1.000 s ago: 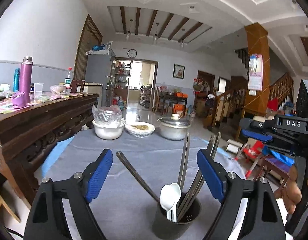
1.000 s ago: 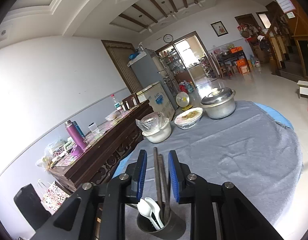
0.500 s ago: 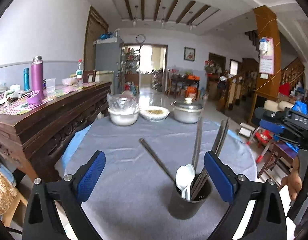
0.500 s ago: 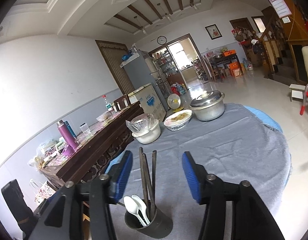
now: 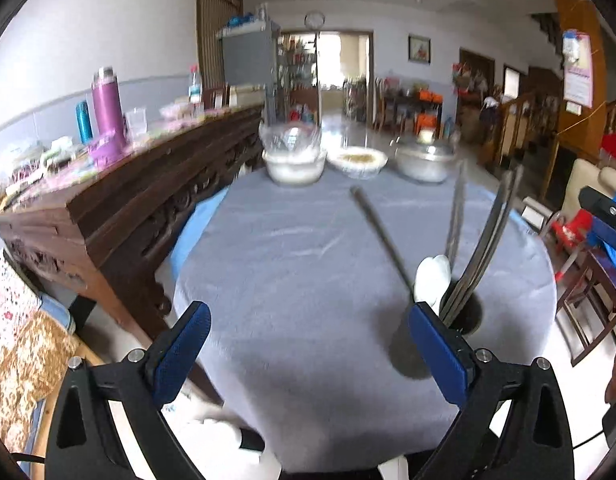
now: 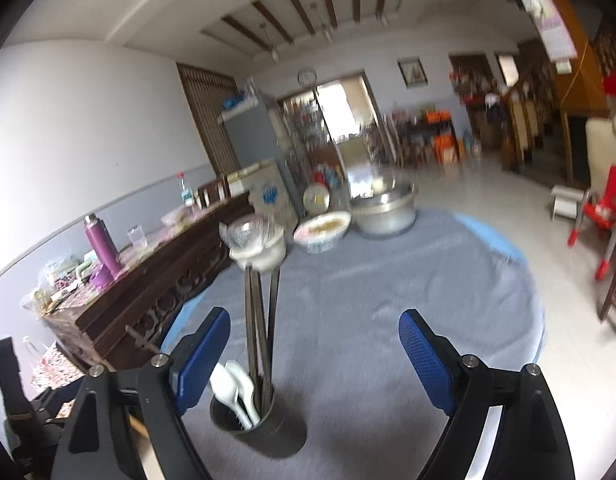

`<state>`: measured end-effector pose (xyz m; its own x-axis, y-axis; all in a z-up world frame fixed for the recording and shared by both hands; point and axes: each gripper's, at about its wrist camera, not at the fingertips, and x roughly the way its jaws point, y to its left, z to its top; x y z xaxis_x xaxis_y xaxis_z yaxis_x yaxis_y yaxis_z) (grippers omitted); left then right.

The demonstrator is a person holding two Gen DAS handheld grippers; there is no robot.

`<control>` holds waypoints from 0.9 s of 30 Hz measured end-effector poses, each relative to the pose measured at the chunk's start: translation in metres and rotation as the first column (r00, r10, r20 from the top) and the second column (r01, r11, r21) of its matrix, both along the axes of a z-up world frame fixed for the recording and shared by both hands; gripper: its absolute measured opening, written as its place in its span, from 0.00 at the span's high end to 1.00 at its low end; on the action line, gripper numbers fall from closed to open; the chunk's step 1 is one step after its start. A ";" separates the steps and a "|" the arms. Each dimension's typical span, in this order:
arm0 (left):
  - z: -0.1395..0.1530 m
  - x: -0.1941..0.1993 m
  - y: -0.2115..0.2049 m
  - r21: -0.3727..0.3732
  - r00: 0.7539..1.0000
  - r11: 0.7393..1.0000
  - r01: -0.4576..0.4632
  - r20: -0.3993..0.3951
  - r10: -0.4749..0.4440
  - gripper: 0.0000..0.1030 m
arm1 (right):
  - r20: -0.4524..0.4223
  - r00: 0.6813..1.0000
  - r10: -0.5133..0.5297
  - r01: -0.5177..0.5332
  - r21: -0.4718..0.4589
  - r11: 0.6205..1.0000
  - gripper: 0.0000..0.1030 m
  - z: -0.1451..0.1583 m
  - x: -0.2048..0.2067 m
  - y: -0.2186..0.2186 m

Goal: Organize utensils

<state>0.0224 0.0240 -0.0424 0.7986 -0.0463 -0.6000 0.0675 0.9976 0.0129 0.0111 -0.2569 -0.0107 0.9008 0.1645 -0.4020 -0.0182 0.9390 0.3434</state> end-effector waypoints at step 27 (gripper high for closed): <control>-0.001 0.007 -0.006 0.180 0.990 0.977 -0.113 -0.061 0.125 0.04 | -0.104 0.990 0.097 -0.104 -0.066 0.992 0.14 -0.011 0.001 0.042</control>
<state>0.0298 0.0178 -0.0431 0.7466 0.1580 -0.6463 -0.0445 0.9811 0.1884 0.0123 -0.2152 -0.0213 0.8356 0.2201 -0.5033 -0.0828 0.9562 0.2808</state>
